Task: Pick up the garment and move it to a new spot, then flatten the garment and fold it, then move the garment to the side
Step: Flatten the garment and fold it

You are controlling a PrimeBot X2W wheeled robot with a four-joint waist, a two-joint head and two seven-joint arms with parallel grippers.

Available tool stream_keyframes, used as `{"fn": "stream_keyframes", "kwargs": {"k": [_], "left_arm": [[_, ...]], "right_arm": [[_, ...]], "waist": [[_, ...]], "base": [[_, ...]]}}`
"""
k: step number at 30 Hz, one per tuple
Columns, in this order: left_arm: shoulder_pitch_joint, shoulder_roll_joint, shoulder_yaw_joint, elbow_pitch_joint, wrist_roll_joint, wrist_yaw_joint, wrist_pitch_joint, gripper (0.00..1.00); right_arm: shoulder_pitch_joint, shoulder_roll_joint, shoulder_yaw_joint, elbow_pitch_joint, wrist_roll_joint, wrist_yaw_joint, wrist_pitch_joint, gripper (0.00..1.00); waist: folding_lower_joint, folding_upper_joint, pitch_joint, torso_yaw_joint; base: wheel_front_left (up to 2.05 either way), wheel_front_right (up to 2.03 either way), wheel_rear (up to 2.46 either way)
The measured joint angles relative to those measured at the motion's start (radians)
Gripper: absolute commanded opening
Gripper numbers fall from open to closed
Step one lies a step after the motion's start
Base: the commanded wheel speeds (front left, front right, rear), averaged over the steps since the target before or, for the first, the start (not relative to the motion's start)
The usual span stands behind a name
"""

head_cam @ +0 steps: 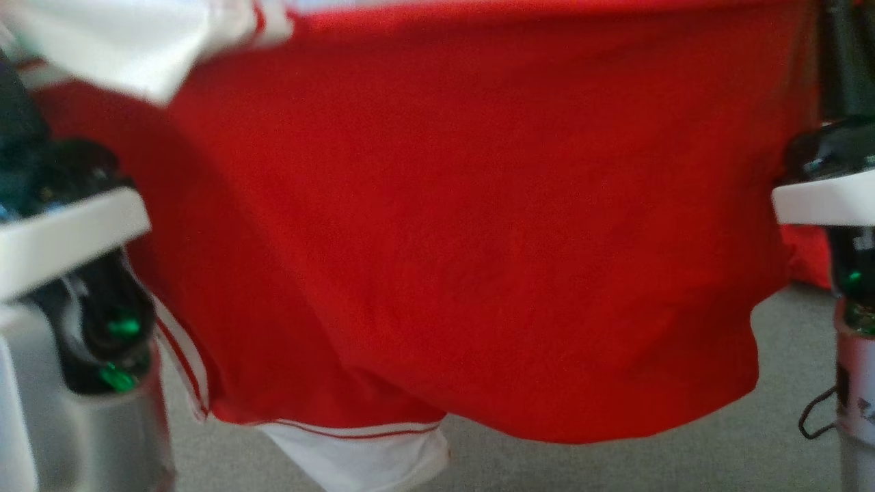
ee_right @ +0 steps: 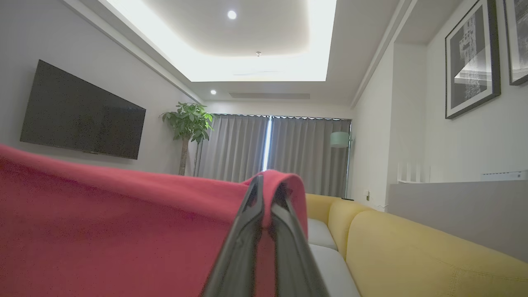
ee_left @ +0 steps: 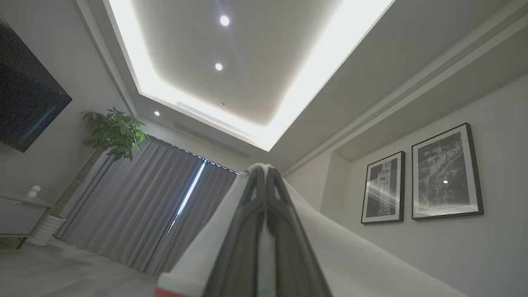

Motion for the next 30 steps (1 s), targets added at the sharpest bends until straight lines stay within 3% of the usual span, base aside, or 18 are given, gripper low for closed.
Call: {"fn": "stream_keyframes", "kwargs": {"k": [4,7,13,17,23,27,30], "left_arm": [[-0.087,0.034,0.008,0.021,-0.002,0.016,0.077,0.0],[-0.173,0.049,0.002,0.143,-0.015,0.012,0.121,0.0],[-0.452,0.121,-0.039,0.551,0.029,-0.051,0.127,0.0],[-0.706,0.14,-0.061,0.828,0.073,-0.076,0.062,0.0],[-1.025,0.125,-0.043,1.078,0.09,-0.092,-0.146,0.0],[-1.076,0.121,-0.042,1.185,0.09,-0.139,-0.231,0.0],[-1.049,0.106,-0.046,1.251,0.077,-0.168,-0.249,0.0]], "right_arm": [[0.001,0.026,-0.047,-0.042,-0.025,0.0,0.089,0.0],[-0.03,0.032,-0.056,-0.003,-0.027,0.0,0.127,0.0],[-0.302,-0.003,0.022,0.308,-0.006,0.0,0.126,0.0],[-0.583,-0.021,0.075,0.61,-0.012,0.0,0.044,0.0],[-0.941,-0.019,0.055,0.909,-0.114,0.0,-0.234,0.0],[-1.004,0.003,0.041,1.05,-0.145,0.0,-0.356,0.0],[-0.981,0.006,0.053,1.146,-0.144,0.0,-0.372,0.0]], "waist": [[-0.0001,0.0,0.04,-0.002],[0.0002,0.0,0.094,0.0],[0.0005,0.0,0.237,0.006],[0.0007,-0.0001,0.333,0.007],[0.0007,-0.0001,0.429,0.022],[0.0001,-0.0001,0.433,0.04],[0.0001,-0.0001,0.422,0.052]], "base": [[0.0,0.0,0.0],[0.0,0.0,0.0],[0.0,0.0,0.0],[0.0,0.0,0.0],[0.0,0.0,0.0],[0.0,0.0,0.0],[0.0,0.0,0.0]]}}
